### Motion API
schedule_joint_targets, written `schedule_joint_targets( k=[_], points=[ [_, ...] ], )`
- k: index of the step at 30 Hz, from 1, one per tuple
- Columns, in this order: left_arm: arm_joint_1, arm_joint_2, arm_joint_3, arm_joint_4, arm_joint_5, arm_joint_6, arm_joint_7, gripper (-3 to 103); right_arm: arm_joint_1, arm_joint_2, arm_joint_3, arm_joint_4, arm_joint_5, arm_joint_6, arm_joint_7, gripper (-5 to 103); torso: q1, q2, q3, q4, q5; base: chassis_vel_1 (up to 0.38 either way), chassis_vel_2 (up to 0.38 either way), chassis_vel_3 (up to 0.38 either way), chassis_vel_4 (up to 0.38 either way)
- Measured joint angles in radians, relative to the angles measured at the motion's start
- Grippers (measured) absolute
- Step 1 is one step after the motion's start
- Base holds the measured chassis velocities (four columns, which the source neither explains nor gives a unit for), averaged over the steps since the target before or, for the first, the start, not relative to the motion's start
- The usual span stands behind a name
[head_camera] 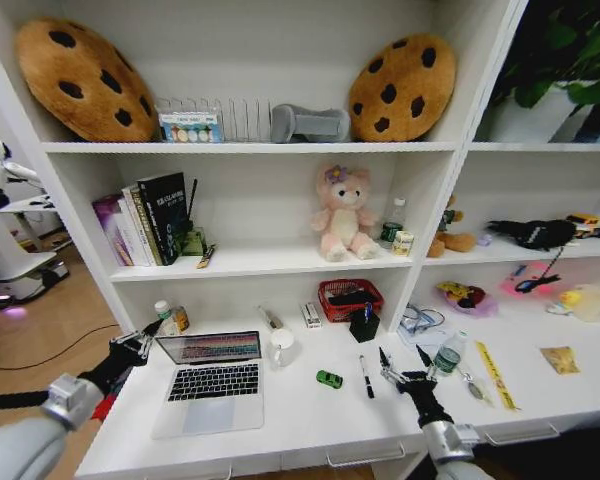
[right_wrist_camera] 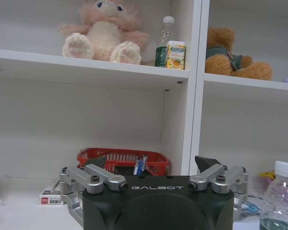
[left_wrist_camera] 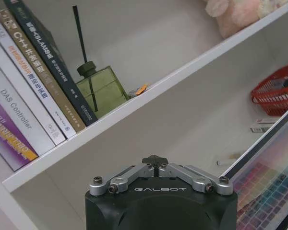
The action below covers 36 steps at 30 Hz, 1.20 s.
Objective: Organize the objects on the table.
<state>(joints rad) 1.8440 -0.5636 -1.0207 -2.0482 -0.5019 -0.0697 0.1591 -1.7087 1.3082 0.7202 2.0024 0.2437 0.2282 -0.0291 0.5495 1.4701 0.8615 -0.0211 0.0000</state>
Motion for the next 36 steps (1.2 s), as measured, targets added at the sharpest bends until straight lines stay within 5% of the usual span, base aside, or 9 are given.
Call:
schedule_joint_targets(
  k=[7, 14, 22, 36],
  points=[
    [-0.055, 0.14, 0.047, 0.04, 0.005, -0.009, 0.059, 0, -0.011, 0.012, 0.016, -0.016, 0.004, 0.01, -0.006, 100, 0.0, 0.0, 0.0, -0.0002, 0.0, 0.0, 0.0, 0.0, 0.0],
    [-0.088, 0.272, 0.047, 0.091, 0.074, -0.064, 0.206, 0, -0.005, 0.032, 0.009, -0.022, -0.009, 0.016, -0.009, 100, 0.0, 0.0, 0.0, -0.0002, 0.0, 0.0, 0.0, 0.0, 0.0],
    [-0.084, 0.335, 0.048, 0.117, 0.154, -0.099, 0.288, 0, -0.014, 0.039, 0.02, -0.024, -0.011, 0.03, -0.015, 100, 0.0, 0.0, 0.0, 0.0, 0.0, 0.0, 0.0, 0.0, 0.0],
    [-0.082, 0.386, 0.08, 0.169, 0.172, -0.096, 0.32, 0, -0.019, 0.044, 0.034, -0.036, -0.007, 0.045, -0.017, 100, 0.0, 0.0, 0.0, -0.0001, 0.0, 0.0, 0.0, 0.0, 0.0]
  ],
)
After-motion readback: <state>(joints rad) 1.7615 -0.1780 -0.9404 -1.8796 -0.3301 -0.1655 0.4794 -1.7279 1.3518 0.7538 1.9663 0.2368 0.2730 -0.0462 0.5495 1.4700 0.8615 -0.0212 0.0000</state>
